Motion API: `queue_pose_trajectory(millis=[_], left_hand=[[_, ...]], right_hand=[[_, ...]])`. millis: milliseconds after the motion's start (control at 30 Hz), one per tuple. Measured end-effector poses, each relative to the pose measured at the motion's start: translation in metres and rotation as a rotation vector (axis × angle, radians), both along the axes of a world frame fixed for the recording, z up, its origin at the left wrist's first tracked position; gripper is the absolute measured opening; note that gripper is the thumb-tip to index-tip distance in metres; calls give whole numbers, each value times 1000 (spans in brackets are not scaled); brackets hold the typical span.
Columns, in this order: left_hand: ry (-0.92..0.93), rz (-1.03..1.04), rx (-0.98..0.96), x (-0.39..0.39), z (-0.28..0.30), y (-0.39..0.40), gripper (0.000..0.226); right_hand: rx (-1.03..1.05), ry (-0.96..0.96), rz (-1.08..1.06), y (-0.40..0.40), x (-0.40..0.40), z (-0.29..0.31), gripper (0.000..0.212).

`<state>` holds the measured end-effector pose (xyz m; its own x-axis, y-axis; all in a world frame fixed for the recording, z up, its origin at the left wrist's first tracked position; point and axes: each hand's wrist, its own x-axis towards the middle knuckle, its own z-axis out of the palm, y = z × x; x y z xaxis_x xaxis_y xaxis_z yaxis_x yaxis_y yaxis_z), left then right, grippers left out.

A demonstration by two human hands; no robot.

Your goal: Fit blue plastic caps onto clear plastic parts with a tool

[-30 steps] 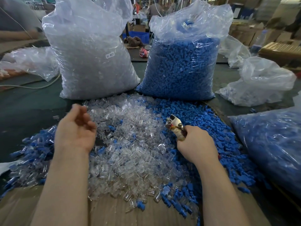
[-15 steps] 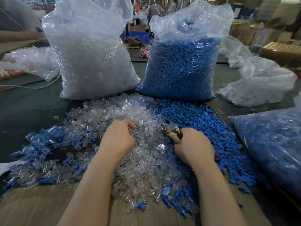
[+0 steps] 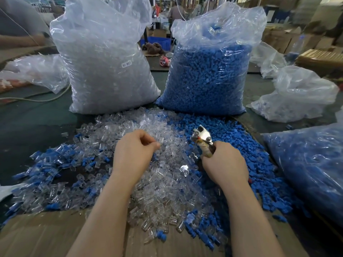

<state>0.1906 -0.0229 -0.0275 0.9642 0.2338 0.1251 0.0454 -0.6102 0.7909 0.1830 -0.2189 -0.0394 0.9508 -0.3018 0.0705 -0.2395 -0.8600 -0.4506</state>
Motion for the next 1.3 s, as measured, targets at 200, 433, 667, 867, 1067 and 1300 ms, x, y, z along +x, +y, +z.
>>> queue_pose_trajectory(millis=[200, 433, 667, 867, 1067, 1300], left_hand=[[43, -80, -637, -1, 10, -19, 9], [90, -145, -877, -7, 16, -40, 4], [101, -186, -933, -11, 20, -43, 6], [-1, -183, -821, -12, 21, -46, 6], [-134, -185, -606, -14, 21, -48, 12], [-192, -147, -475, -12, 16, -48, 19]], right_hand=[[575, -246, 107, 7, -1, 5, 12], [880, -442, 241, 22, -8, 13, 17], [839, -506, 296, 24, -5, 8, 15], [765, -568, 242, 25, -4, 5, 10], [734, -568, 245, 26, -5, 8, 9], [766, -463, 310, 23, -6, 9, 13]])
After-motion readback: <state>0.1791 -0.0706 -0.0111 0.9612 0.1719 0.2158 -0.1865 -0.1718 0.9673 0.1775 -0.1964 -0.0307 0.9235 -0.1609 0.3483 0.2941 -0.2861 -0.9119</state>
